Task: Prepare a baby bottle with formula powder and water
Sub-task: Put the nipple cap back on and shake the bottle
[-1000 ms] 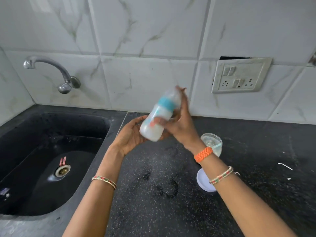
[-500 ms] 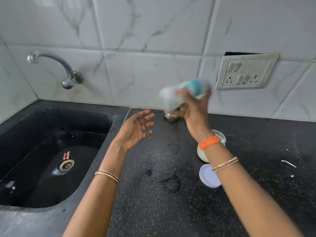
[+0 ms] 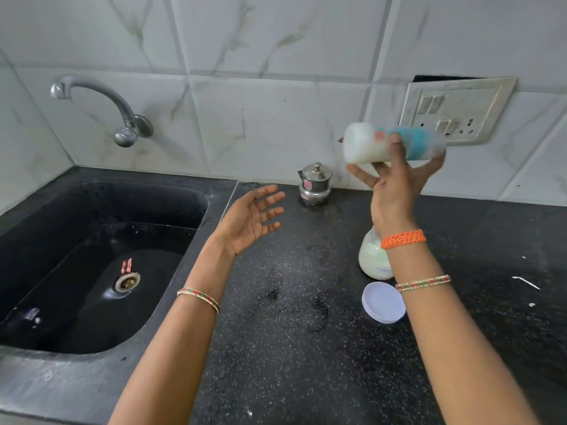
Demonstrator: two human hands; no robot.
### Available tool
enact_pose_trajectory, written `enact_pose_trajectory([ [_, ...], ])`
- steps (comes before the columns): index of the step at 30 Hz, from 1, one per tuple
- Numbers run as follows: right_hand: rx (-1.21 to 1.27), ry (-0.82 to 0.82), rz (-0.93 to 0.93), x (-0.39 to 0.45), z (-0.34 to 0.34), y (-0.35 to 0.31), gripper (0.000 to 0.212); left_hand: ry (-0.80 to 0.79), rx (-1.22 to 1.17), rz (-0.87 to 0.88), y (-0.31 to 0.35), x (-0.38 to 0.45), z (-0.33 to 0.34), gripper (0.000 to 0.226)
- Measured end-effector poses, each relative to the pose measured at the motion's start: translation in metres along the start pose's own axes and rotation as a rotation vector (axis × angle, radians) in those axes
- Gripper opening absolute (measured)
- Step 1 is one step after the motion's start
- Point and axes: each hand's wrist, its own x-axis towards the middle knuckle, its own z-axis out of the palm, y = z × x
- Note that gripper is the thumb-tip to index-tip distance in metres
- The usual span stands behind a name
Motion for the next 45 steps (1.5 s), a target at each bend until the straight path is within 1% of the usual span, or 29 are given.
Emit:
enact_pose_trajectory([
  [1,-0.015,-0.029,0.008,-0.001,0.001,0.0,0.081,0.004,0.006,-0.007,0.0,0.0,-0.001,0.027],
  [4,-0.389,-0.405,0.074,-0.02,0.003,0.011,0.092,0.011,0.017,-0.019,0.0,0.006,0.001,0.025],
  [5,-0.396,-0.411,0.055,-0.02,0.004,0.012,0.093,0.009,0.016,-0.015,0.001,0.008,0.003,0.025],
  [8,0.003,-0.014,-0.003,-0.001,0.022,-0.003,0.087,-0.004,0.017,-0.003,0.002,0.006,0.008,0.024],
  [9,0.064,0.045,-0.016,0.008,0.025,-0.006,0.085,-0.01,0.014,-0.004,0.002,0.005,0.009,0.025],
  [10,0.037,0.013,-0.005,0.012,0.027,-0.008,0.085,-0.018,0.013,-0.009,0.001,0.004,0.008,0.025],
  [13,-0.386,-0.363,0.045,0.004,0.029,-0.008,0.094,-0.03,0.011,-0.007,0.002,0.005,0.005,0.025],
  [14,-0.406,-0.377,0.024,0.004,0.029,-0.008,0.096,-0.027,0.007,-0.001,0.003,0.007,0.004,0.026],
  [17,-0.05,-0.041,-0.06,0.012,0.032,-0.012,0.088,-0.029,-0.008,0.012,0.005,0.008,0.004,0.026],
  [18,-0.028,-0.006,-0.082,0.013,0.031,-0.011,0.087,-0.033,-0.009,0.012,0.005,0.008,0.005,0.026],
  [19,-0.105,-0.069,-0.073,0.011,0.031,-0.01,0.089,-0.039,-0.003,0.009,0.005,0.008,0.006,0.025],
  [21,-0.444,-0.353,-0.005,0.0,0.022,-0.001,0.091,-0.053,0.01,0.01,0.004,0.009,0.008,0.025],
  [22,-0.482,-0.386,-0.012,-0.004,0.018,0.001,0.09,-0.057,0.006,0.018,0.003,0.009,0.008,0.025],
  [23,-0.422,-0.324,-0.022,-0.003,0.018,-0.001,0.088,-0.058,-0.002,0.024,0.004,0.009,0.009,0.024],
  [25,-0.118,0.02,-0.033,0.002,0.016,-0.004,0.082,-0.051,-0.021,0.021,0.004,0.008,0.009,0.024],
  [26,-0.044,0.113,-0.044,0.004,0.012,-0.002,0.081,-0.046,-0.024,0.015,0.002,0.007,0.009,0.025],
  [27,-0.066,0.085,-0.027,0.002,0.014,-0.003,0.085,-0.046,-0.02,0.008,0.0,0.007,0.009,0.025],
  [29,-0.333,-0.234,0.05,-0.006,0.011,0.003,0.092,-0.058,-0.006,-0.005,-0.003,0.009,0.01,0.026],
  [30,-0.423,-0.281,0.03,-0.012,0.01,0.005,0.091,-0.06,-0.004,-0.004,-0.004,0.01,0.011,0.026],
  [31,-0.39,-0.23,0.005,-0.011,0.011,0.006,0.088,-0.061,-0.007,-0.002,-0.003,0.011,0.013,0.025],
  [33,-0.111,0.077,-0.03,-0.007,0.015,0.005,0.081,-0.066,-0.016,0.001,-0.003,0.01,0.014,0.025],
  [34,-0.05,0.15,-0.045,-0.006,0.013,0.008,0.08,-0.07,-0.021,-0.003,-0.005,0.009,0.014,0.025],
  [35,-0.085,0.108,-0.049,-0.007,0.014,0.007,0.08,-0.074,-0.02,-0.011,-0.006,0.009,0.013,0.025],
  [38,-0.525,-0.392,-0.036,-0.015,0.004,0.012,0.088,-0.07,-0.005,-0.02,-0.007,0.01,0.012,0.025],
  [39,-0.52,-0.421,-0.062,-0.016,0.005,0.007,0.088,-0.06,-0.006,-0.013,-0.006,0.01,0.011,0.025],
  [42,-0.129,-0.026,-0.129,-0.008,0.012,0.001,0.091,-0.045,-0.023,-0.016,-0.006,0.006,0.01,0.025],
  [43,-0.084,0.051,-0.14,-0.005,0.011,0.001,0.092,-0.052,-0.026,-0.028,-0.008,0.005,0.011,0.025],
  [44,-0.127,0.005,-0.107,-0.004,0.01,0.001,0.093,-0.068,-0.027,-0.042,-0.009,0.004,0.013,0.025],
  [45,-0.272,-0.143,-0.048,-0.002,0.008,0.002,0.092,-0.09,-0.026,-0.056,-0.009,0.003,0.015,0.024],
])
